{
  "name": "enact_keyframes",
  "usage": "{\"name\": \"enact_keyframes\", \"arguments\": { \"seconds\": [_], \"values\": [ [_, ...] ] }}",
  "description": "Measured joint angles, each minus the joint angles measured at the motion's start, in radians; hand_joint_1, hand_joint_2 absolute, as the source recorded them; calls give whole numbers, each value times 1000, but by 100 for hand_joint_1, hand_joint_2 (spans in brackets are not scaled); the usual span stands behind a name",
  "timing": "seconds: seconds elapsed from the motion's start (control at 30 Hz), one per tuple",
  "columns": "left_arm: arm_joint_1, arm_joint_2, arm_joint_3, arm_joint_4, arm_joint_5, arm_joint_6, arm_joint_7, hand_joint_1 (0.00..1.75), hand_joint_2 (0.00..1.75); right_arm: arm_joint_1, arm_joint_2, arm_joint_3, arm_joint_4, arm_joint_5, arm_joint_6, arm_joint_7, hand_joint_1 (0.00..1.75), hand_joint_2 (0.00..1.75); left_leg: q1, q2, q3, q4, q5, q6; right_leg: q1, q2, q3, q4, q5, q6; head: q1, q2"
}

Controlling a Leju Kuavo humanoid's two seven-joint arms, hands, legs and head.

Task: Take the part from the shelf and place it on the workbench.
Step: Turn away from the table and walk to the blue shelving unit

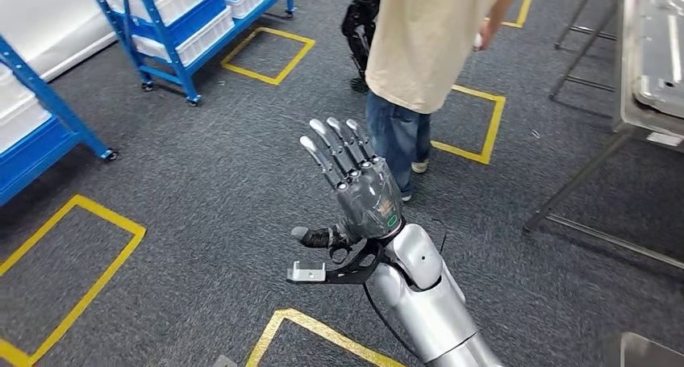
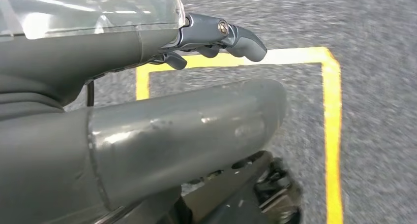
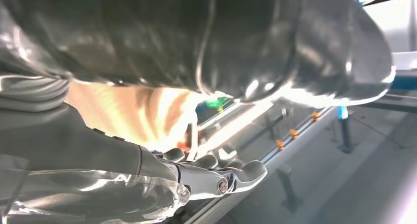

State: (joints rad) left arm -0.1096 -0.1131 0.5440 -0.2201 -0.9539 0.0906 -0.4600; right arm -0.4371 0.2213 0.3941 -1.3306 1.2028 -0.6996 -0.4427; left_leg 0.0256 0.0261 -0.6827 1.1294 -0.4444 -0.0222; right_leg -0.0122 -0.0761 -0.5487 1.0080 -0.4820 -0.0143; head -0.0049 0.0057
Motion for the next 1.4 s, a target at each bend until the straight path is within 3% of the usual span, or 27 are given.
{"name": "enact_keyframes", "arguments": {
  "seconds": [0.07, 0.1, 0.17, 0.23, 0.3, 0.33, 0.37, 0.4, 0.43, 0.47, 0.53, 0.6, 0.67, 0.7, 0.73, 0.83, 0.9, 0.93, 0.97, 1.03, 1.1, 1.13, 1.17, 1.23, 1.27, 1.4],
  "values": [
    [-2, 1, 0, 0, 0, -1, 6, 0, 0, 1, 1, 2, 15, 1, 0, -20, 0, 0, -4, 24, 44, -86, 25, 8, 4, -18, 0, 11, -11, 12, 1, 0],
    [-2, 2, 2, 0, -1, -1, 9, 0, 0, 3, 3, 1, 26, 4, 0, -36, 0, 0, -8, 25, 47, -95, 22, 15, 7, -25, 1, 12, -15, 18, 1, 0],
    [0, 4, 6, 0, -1, 0, 15, 0, 0, 10, 15, 0, 58, 14, 0, -68, 0, 0, -8, 4, 47, -96, 24, 29, 8, -36, 5, 11, -19, 29, 1, 0],
    [3, 7, 11, 0, -2, 0, 20, 0, 0, 16, 28, -4, 90, 20, 0, -85, 0, 0, -6, -15, 49, -101, 28, 41, 2, -4, -2, 38, -44, 37, 2, 0],
    [1, 8, 13, 0, -2, 0, 21, 0, 0, 21, 32, -10, 115, 22, 0, -90, 0, 0, -6, -34, 48, -104, 30, 51, -1, 50, -48, 138, -101, 40, 2, 0],
    [-1, 8, 14, 0, -3, -1, 21, 0, 0, 25, 32, -14, 125, 22, 0, -90, 0, 0, -7, -45, 47, -104, 30, 55, -1, 64, -83, 205, -131, 39, 2, 0],
    [-1, 8, 14, 0, -3, -1, 22, 0, 44, 30, 32, -18, 137, 22, 0, -90, 0, 0, -9, -57, 47, -104, 30, 57, 0, 71, -114, 261, -148, 37, 2, 0],
    [0, 8, 15, 0, -4, -2, 24, 0, 87, 34, 32, -20, 149, 22, 0, -90, 0, 0, -11, -70, 47, -104, 30, 57, 0, 74, -131, 288, -147, 35, 2, 0],
    [2, 9, 15, 0, -6, -3, 27, 0, 131, 37, 32, -22, 161, 24, 0, -90, 0, 0, -13, -84, 47, -103, 30, 58, 0, 77, -132, 278, -126, 31, 2, 0],
    [3, 9, 16, 0, -8, -5, 30, 0, 175, 38, 32, -22, 173, 27, 0, -89, 0, 0, -14, -98, 48, -103, 31, 57, 0, 83, -114, 232, -90, 26, 2, 0],
    [2, 8, 16, 0, -16, -8, 35, 0, 175, 38, 34, -22, 196, 34, 0, -86, 0, 0, -15, -123, 47, -102, 33, 54, 0, 129, -58, 103, -22, 14, 2, 0],
    [0, 7, 16, 0, -21, -11, 39, 0, 175, 38, 36, -23, 221, 43, 0, -78, 0, 0, -11, -145, 41, -102, 37, 44, 3, 168, -29, 32, -1, 6, 2, 0],
    [0, 6, 16, 0, -26, -16, 41, 0, 175, 41, 39, -23, 250, 56, 0, -75, 0, 0, -5, -169, 36, -107, 44, 29, 5, 157, -23, 18, -1, 3, 2, 0],
    [2, 6, 16, 0, -28, -18, 41, 0, 175, 42, 42, -23, 263, 61, 0, -77, 0, 0, -5, -165, 34, -105, 43, 25, 5, 144, -17, 11, 3, 0, 2, 0],
    [4, 6, 16, 0, -31, -20, 41, 0, 175, 44, 46, -25, 276, 64, 0, -79, 0, 0, -7, -145, 28, -92, 35, 21, 3, 130, -11, 2, 6, -3, 1, 0],
    [-1, 3, 16, 0, -34, -24, 36, 0, 175, 49, 50, -27, 315, 53, 0, -70, 0, 0, -10, -56, -41, 54, -46, 15, 4, 80, 1, -12, 9, -11, 0, 0],
    [-3, -1, 16, 0, -34, -24, 31, 0, 175, 55, 48, -26, 346, 38, 0, -70, 0, 87, -5, -38, -83, 144, -78, 7, 6, 48, 1, -10, 5, -12, 0, 0],
    [-2, -2, 16, 0, -33, -24, 31, 0, 175, 58, 48, -26, 361, 25, 5, -73, 0, 131, -2, -35, -79, 143, -70, 3, 6, 37, 1, -8, 3, -11, 0, 0],
    [-1, -2, 16, 0, -32, -24, 31, 0, 175, 59, 49, -27, 376, 0, 16, -75, 0, 175, 1, -31, -56, 107, -47, 0, 5, 29, 1, -6, 0, -8, 0, 0],
    [1, -4, 16, 1, -27, -24, 37, 0, 175, 52, 56, -34, 430, -99, 52, -60, 0, 175, 6, -23, 19, -19, -1, -9, 5, 19, -1, 5, -9, 0, 0, 0],
    [3, -8, 16, 2, -27, -17, 50, 0, 175, 39, 63, -44, 508, -211, 69, -26, 0, 175, 8, -19, 60, -92, 13, -3, 11, 15, -8, 19, -17, 1, 0, 0],
    [7, -10, 16, 2, -31, -11, 56, 0, 175, 34, 64, -46, 546, -248, 65, -11, 0, 131, 7, -20, 62, -94, 10, 2, 14, 15, -10, 22, -18, 0, 0, 0],
    [11, -10, 17, 3, -37, -5, 60, 0, 131, 32, 64, -46, 584, -275, 64, -3, 0, 87, 6, -20, 60, -95, 12, 9, 14, 17, -10, 22, -18, -2, 1, 0],
    [17, -11, 17, 3, -48, -5, 53, 0, 44, 34, 60, -41, 656, -317, 75, -9, 0, 0, 0, -18, 61, -95, 10, 14, 12, 19, -9, 17, -16, -1, 1, 0],
    [18, -12, 17, 3, -50, -8, 44, 0, 0, 38, 56, -38, 693, -340, 85, -18, 0, 0, -1, -18, 62, -95, 10, 16, 10, 19, -8, 15, -16, 1, 1, 0],
    [18, -18, 16, 4, -53, -20, 35, 0, 0, 65, 30, -29, 829, -365, 113, 16, 0, 0, -5, -18, 64, -95, 6, 23, 7, 19, -2, 8, -14, 12, 1, 0]
  ]
}}
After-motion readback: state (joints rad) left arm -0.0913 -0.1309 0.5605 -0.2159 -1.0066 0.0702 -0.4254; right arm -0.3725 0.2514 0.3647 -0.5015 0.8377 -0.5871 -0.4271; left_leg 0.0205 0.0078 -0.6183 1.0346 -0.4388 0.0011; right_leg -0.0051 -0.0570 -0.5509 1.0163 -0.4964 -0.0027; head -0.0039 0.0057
